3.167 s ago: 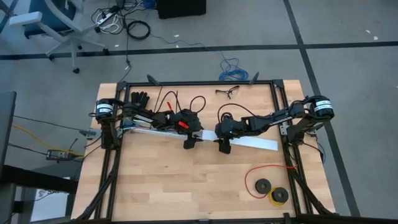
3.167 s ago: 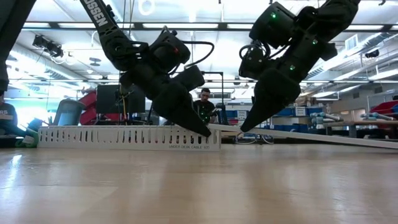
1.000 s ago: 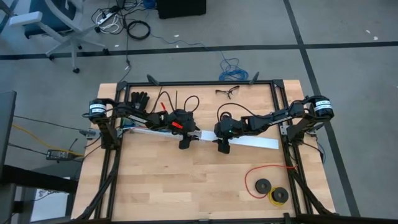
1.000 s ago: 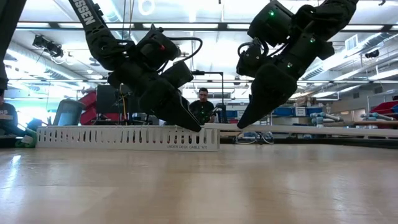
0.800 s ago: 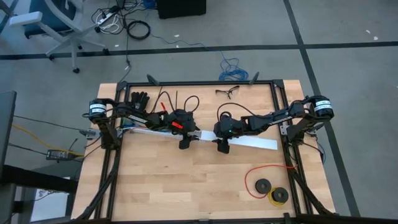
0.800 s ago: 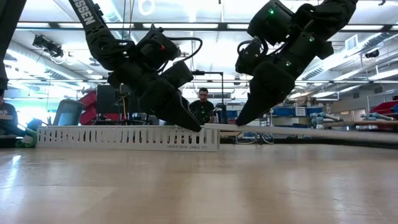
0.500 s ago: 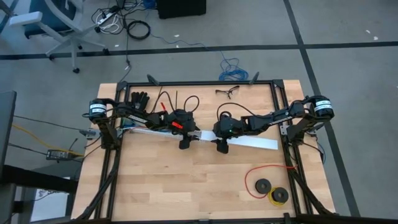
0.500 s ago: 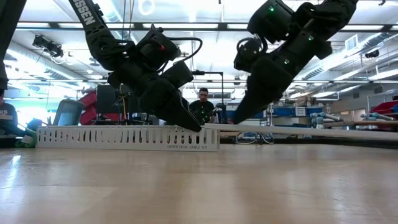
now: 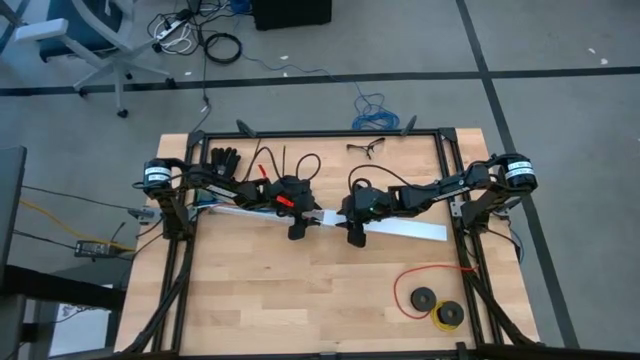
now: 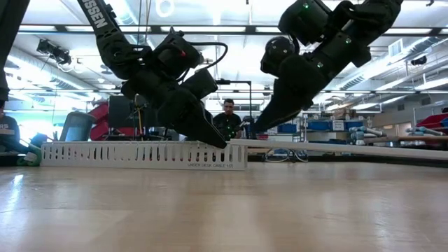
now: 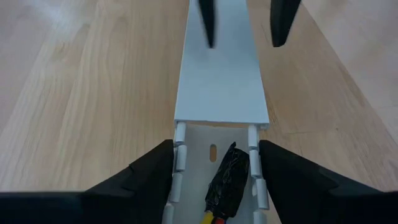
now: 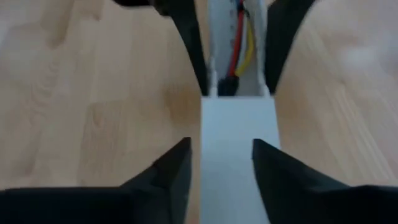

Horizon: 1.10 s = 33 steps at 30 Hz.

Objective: Ziptie cables
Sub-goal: Close the white cable duct

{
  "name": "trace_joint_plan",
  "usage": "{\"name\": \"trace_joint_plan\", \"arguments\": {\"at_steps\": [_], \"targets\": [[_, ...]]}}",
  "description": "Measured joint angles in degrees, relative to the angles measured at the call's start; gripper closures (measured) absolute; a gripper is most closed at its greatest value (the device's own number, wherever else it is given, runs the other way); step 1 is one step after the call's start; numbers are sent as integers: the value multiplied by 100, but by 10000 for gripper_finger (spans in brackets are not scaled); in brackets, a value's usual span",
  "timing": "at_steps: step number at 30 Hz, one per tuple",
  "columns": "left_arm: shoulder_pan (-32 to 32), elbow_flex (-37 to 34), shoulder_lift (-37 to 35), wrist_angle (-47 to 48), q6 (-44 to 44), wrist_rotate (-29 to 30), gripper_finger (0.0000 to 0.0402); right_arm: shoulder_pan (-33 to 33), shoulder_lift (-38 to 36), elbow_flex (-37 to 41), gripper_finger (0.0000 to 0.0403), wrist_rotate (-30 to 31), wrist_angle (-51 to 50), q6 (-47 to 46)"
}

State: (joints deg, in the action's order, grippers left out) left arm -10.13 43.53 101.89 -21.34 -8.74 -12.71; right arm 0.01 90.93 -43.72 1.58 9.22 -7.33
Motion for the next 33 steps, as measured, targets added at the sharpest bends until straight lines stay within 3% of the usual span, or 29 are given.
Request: {"name": "trace_joint_plan", "arguments": {"at_steps": [7,13,25,33], "targets": [[0,0,2,0,1,2,161,0,183,-7,339,-178,567,-4],[0,0,2,-2,19,4,161,0,156,2,395,-126,625,-3],[4,-28,31,172,38,10,115,0,147,-4,401,-128,700,-3],[4,-24,2,68,19,7,111,-15,147,-4,402,-127,699,-3]]}}
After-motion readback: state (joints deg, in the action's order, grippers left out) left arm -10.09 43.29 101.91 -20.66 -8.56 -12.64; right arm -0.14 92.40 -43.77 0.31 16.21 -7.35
